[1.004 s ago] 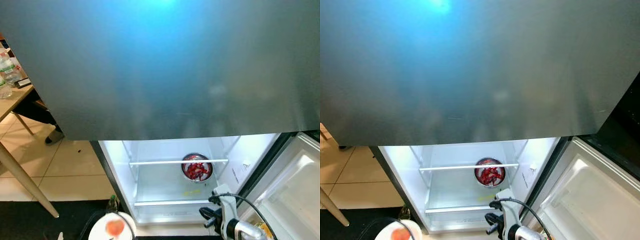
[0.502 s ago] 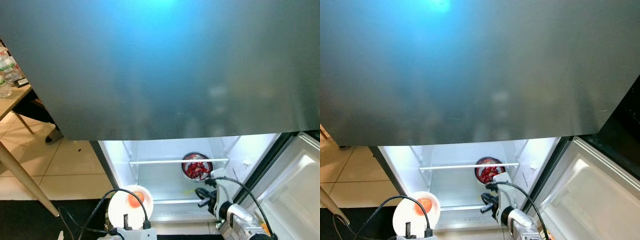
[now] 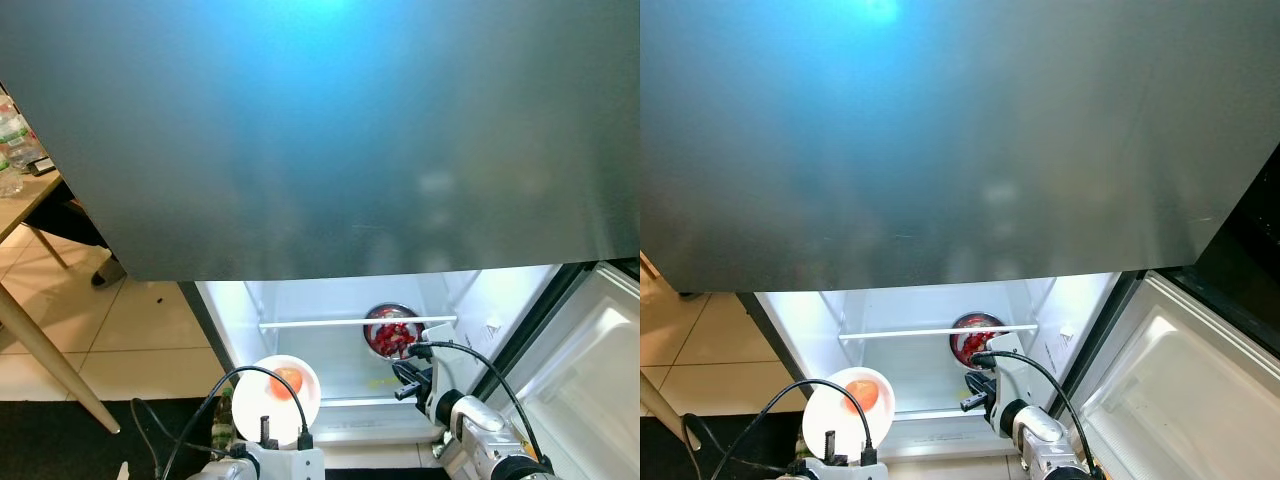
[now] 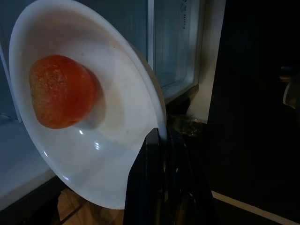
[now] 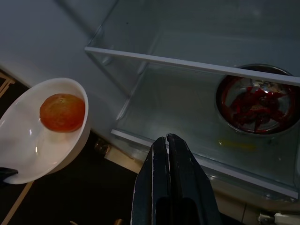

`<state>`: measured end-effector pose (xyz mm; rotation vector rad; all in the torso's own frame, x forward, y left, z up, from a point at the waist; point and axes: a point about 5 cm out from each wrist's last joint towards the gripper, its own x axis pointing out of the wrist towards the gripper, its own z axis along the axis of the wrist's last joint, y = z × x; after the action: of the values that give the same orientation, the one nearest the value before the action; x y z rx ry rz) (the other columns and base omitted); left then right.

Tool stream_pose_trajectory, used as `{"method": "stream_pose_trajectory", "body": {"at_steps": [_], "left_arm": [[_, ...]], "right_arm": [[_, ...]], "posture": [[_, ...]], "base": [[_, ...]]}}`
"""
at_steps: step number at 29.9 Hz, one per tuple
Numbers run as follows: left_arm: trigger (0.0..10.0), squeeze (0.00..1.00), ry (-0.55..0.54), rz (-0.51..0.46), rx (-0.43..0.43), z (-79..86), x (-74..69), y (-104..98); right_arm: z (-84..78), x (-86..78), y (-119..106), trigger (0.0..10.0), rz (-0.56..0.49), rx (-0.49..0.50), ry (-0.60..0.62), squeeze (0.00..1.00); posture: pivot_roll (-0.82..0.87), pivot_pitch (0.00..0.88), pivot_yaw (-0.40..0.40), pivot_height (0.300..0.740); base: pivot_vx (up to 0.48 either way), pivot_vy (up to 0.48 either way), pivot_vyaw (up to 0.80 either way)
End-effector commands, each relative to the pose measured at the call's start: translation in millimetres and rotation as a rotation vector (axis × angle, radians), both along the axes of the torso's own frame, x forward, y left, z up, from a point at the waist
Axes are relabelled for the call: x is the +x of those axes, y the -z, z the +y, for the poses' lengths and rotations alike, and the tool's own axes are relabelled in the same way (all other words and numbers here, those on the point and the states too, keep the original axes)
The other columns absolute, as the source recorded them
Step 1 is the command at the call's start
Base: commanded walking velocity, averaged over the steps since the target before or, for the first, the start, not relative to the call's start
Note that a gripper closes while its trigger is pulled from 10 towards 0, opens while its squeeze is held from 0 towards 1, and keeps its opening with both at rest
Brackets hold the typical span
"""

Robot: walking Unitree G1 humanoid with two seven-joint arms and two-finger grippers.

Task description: Restocking fridge

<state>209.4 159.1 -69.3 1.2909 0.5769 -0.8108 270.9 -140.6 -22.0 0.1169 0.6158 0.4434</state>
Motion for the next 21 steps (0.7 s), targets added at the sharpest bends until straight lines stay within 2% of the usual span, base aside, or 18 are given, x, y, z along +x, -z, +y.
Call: {"method": "stream_pose_trajectory", "body": {"at_steps": [1, 6, 20, 21], "left_arm": [[10.0, 0.0, -0.014, -0.017, -0.002, -0.3, 1.8, -1], [10.0, 0.0, -0.043, -0.036, 0.003, 5.2, 7.2, -4], [10.0, 0.0, -0.095, -0.024, 0.008, 16.3, 3.2, -2], [10.0, 0.0, -0.099, -0.031, 0.008, 17.7, 5.1, -4]], "right_arm": [[2.3, 2.0, -1, 10.0, -0.001, 0.006, 0.011, 0.0], [2.3, 6.8, -5, 10.0, -0.009, 0.007, 0.033, 0.0], [-2.6, 6.4, -3, 10.0, 0.01, -0.029, 0.063, 0.0], [-2.7, 6.4, -2, 10.0, 0.013, -0.031, 0.063, 0.0]], "posture": [[-0.02, 0.05, 0.026, 0.74], [-0.02, 0.048, 0.028, 0.74], [-0.01, 0.054, 0.026, 0.74], [-0.01, 0.056, 0.027, 0.73]], "base": [[0.0, 0.0, 0.0], [0.0, 0.0, 0.0], [0.0, 0.0, 0.0], [0.0, 0.0, 0.0]]}}
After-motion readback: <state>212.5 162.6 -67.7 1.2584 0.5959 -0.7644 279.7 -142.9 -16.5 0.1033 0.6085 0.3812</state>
